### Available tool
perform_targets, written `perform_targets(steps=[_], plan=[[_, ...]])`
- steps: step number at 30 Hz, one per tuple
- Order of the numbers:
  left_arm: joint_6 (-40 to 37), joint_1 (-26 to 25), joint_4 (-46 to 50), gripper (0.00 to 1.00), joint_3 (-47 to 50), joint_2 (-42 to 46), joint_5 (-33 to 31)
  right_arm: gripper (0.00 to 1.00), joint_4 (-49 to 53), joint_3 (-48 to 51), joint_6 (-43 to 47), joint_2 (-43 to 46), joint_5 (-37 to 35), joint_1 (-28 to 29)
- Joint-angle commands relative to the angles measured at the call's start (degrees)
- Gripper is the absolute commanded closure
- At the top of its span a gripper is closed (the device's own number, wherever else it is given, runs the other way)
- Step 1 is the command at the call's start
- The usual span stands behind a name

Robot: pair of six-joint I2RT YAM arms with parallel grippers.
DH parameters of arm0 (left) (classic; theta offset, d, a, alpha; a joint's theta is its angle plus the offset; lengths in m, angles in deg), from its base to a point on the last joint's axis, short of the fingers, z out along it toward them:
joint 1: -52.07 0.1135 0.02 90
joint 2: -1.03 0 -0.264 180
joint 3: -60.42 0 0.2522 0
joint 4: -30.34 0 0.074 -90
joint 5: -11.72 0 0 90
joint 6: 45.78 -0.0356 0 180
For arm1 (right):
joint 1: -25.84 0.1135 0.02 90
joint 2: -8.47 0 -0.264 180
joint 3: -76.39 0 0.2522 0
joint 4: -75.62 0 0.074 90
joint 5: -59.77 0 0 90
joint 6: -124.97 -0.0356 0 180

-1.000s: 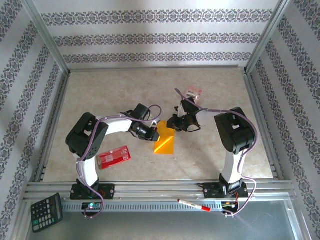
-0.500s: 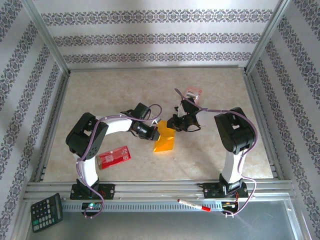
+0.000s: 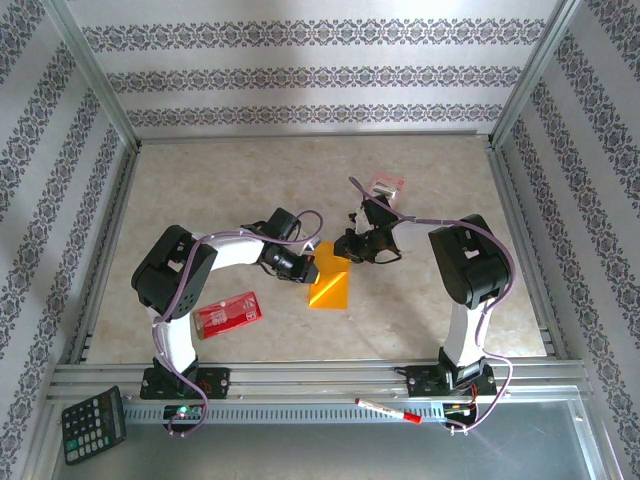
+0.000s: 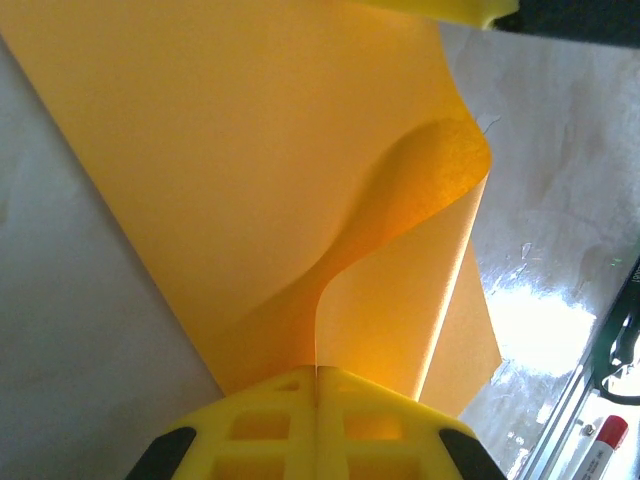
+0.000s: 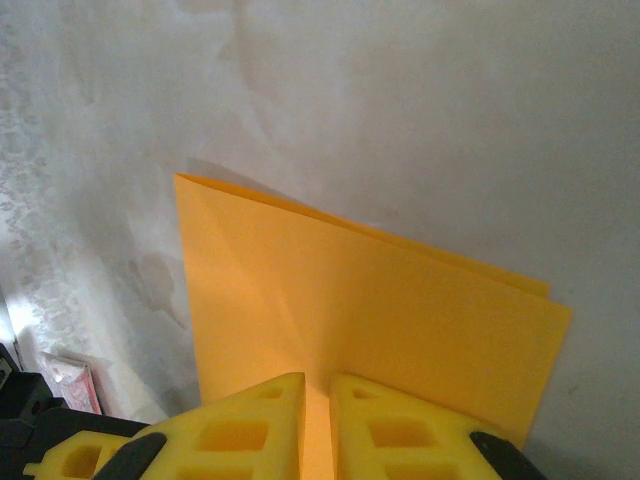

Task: Fold a paper plane with a square sheet of paper (pick it up from the middle)
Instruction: Fold the triangle a second time at the center of the table.

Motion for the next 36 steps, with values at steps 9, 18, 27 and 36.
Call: perform_targets(steps=[9, 18, 27, 36], plan=[[0.56, 0.05, 0.99, 0.99, -1.74, -1.26, 0.56, 0.84, 3.51, 0.84, 0.91, -1.45, -1.87, -0.11], [0.56, 0.05, 0.98, 0.99, -1.49, -1.47, 0.47, 0.84, 3.50, 0.94, 0.93, -1.64, -1.79, -0.02], [0.14, 0.02, 1.69, 1.00, -1.09, -2.37, -0.69, 0.84, 3.50, 1.06, 0.83, -1.53, -1.86, -0.04], [-0.04, 0.04, 1.95, 1.00, 0.19, -2.70, -2.07, 0.84, 3.56, 1.04, 0.94, -1.38, -1.91, -0.11]])
